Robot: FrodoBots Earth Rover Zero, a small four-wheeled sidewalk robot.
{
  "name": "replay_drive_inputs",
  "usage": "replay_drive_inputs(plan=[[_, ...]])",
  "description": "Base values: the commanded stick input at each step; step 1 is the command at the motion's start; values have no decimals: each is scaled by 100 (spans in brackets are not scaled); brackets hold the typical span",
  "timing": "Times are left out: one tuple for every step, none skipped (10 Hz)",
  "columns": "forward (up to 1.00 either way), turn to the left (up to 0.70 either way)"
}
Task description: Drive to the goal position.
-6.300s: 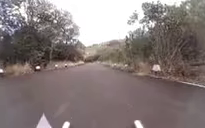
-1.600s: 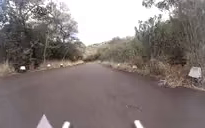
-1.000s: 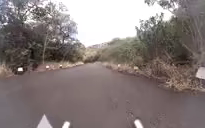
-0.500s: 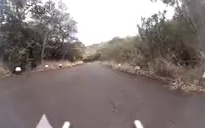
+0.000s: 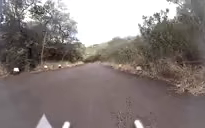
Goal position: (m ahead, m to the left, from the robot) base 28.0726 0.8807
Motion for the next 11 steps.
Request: replay_drive_inputs(plan=[[50,0],[50,0],[50,0],[50,0],[50,0],[50,0],[50,0],[50,0],[50,0],[50,0],[50,0]])
